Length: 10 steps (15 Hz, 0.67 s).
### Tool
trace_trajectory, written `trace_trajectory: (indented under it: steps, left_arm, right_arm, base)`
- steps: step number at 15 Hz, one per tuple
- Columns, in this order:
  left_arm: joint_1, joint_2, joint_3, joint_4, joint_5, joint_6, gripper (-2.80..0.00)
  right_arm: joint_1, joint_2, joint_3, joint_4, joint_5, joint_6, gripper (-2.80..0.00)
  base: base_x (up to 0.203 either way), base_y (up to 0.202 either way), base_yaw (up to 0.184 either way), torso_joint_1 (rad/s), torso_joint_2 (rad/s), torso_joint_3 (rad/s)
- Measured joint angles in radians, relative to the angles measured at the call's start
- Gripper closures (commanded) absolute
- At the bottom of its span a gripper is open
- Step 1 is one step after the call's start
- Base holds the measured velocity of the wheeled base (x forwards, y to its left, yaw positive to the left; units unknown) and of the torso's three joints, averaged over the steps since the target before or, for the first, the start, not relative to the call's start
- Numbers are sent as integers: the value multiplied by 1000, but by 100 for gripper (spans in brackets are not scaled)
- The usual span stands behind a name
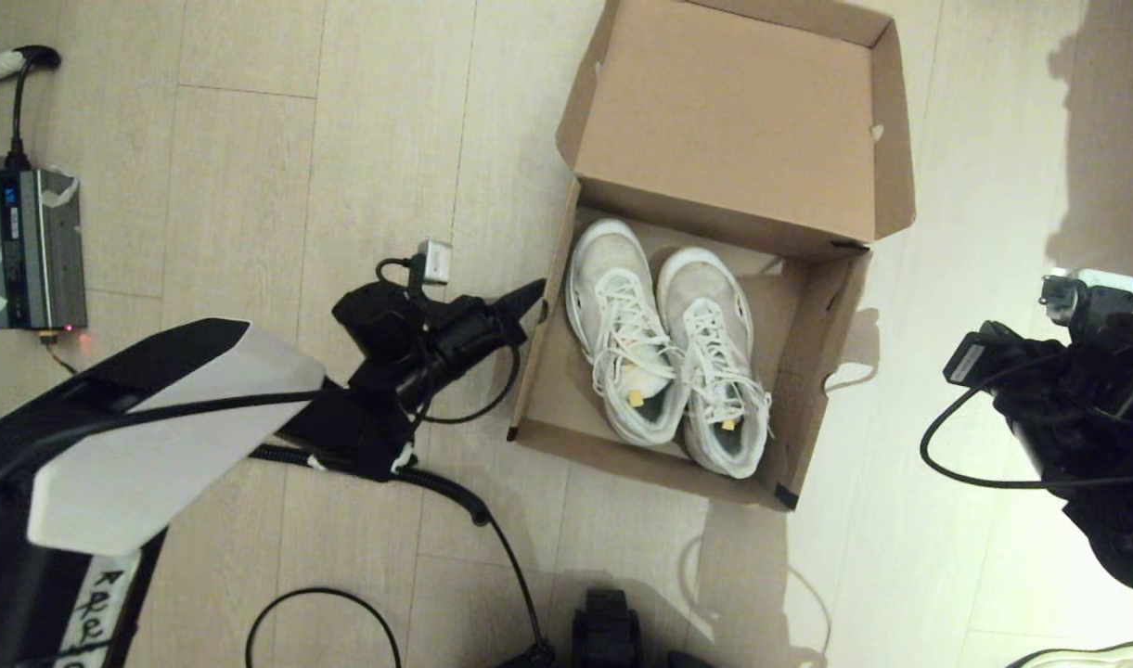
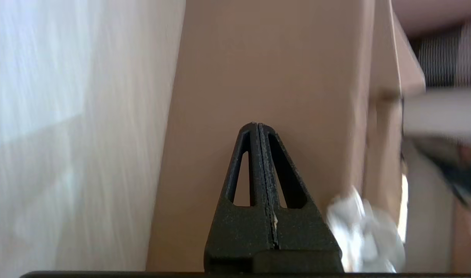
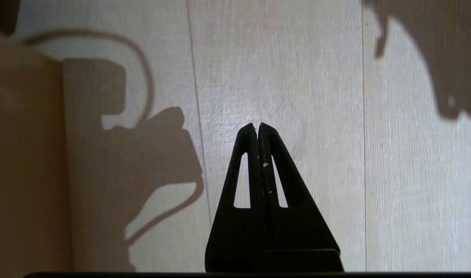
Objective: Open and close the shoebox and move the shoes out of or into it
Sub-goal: Close the shoe box
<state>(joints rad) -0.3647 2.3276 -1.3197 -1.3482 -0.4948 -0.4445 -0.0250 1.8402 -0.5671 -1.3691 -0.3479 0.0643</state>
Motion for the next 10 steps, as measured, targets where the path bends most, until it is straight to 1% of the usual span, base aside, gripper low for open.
trace_trajectory:
  steps: [3,5,7,8,10]
  left_arm:
    - [1,-62,214,-120,-14,39,0]
    - [1,-95,318,-164,-16,66,0]
    - [1,-121,392,-172,-16,73,0]
    - [1,-129,410,-173,-17,74,0]
    - [0,-140,431,-173,-18,101,0]
  right_arm:
    - [-21,88,-118,1,29,-3,0]
    - [-23,159,-206,1,57,-1,0]
    - [-13,208,-279,9,105,2,0]
    - [-4,221,-299,16,115,3,0]
    - [18,236,-353,50,121,3,0]
  base:
    - [0,0,0,0,0,0]
    - [0,0,0,0,0,0]
    - [0,0,0,0,0,0]
    - [0,0,0,0,0,0]
    - [0,0,0,0,0,0]
